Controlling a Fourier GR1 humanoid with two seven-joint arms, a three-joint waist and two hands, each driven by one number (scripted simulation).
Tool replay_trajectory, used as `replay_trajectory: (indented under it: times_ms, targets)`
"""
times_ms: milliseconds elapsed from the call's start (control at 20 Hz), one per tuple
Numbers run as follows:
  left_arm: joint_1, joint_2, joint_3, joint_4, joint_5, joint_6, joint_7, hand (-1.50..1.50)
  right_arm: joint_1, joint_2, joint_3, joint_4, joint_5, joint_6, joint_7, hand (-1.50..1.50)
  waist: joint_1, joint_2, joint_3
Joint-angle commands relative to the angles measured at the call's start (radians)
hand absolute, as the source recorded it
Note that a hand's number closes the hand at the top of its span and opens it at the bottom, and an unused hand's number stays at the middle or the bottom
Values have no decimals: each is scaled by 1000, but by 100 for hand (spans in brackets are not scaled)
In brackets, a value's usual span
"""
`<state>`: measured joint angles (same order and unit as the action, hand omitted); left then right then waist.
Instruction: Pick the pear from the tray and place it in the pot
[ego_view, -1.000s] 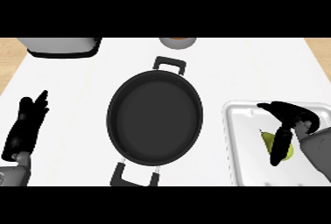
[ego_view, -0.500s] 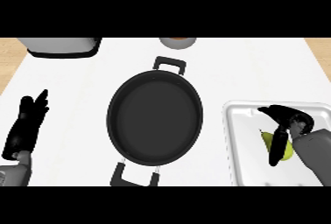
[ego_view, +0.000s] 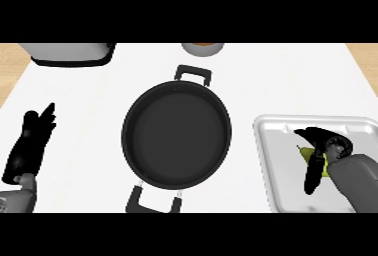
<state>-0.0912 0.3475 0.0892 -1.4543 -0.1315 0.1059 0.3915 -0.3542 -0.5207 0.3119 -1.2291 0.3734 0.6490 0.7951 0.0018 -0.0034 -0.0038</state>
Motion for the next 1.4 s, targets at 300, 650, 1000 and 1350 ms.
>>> replay_trajectory:
  times_ms: [300,650,1000,1350]
  targets:
    - [-22,-20,48,41,-22,-33,-24,0,29,43,-79,31,89,52,-58,-150,-1,4,4]
    - [32,-45,32,-45,-36,-29,-9,0,29,41,-37,108,232,-75,-248,150,8,5,4]
    - [-1,-28,73,-9,-31,-57,14,0,23,23,-42,34,321,-86,-318,150,0,3,4]
    - [16,-57,66,11,-55,-38,-19,0,109,21,-55,-168,406,-238,-312,150,-11,0,3]
